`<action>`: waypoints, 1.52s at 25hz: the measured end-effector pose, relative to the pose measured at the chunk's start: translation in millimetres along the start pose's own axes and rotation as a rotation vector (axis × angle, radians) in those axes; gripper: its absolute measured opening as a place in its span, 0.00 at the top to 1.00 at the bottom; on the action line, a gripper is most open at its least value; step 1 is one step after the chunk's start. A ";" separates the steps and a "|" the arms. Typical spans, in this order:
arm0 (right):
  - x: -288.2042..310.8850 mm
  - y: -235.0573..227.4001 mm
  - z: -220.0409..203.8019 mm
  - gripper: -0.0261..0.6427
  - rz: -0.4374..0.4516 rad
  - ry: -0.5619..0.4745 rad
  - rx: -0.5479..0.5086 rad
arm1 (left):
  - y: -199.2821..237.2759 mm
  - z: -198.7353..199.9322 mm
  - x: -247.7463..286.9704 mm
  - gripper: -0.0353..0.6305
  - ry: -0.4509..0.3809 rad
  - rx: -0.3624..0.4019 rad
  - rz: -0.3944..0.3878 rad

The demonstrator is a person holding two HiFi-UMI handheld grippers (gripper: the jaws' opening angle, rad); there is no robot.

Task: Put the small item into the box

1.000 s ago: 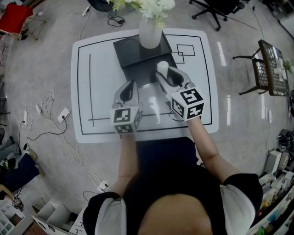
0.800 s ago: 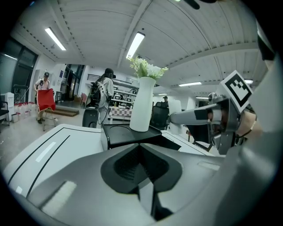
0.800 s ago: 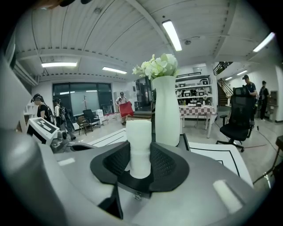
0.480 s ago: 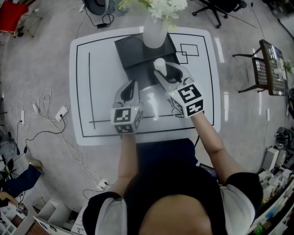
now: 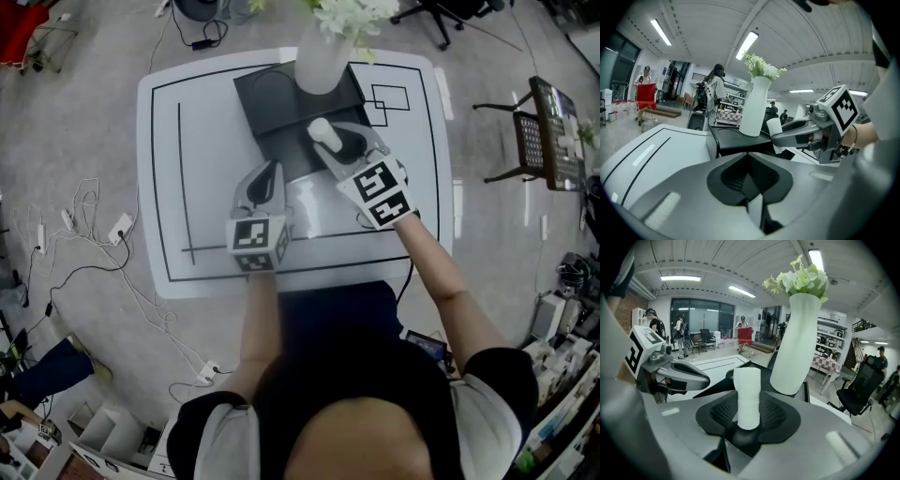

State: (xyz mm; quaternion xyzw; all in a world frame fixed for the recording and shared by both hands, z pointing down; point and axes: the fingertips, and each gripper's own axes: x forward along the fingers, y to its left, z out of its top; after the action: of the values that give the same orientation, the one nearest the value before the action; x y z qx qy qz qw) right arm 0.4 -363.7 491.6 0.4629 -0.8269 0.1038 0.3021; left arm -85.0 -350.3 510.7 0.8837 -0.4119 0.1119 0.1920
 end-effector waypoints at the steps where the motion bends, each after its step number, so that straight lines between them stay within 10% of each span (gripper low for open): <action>1: 2.7 -2.1 -2.0 0.75 -0.001 0.012 -0.008 | -1.1 -0.1 0.6 0.93 0.002 0.004 -0.004; 38: 62.0 11.5 -68.1 0.75 0.322 0.471 -0.501 | 8.4 -7.8 14.2 0.93 0.050 0.032 -0.064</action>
State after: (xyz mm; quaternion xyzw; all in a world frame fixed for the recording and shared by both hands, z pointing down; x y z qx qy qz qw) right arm -5.8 -370.2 584.0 0.2020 -0.7966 0.0483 0.5676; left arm -82.8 -361.5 524.9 0.8963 -0.3769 0.1342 0.1915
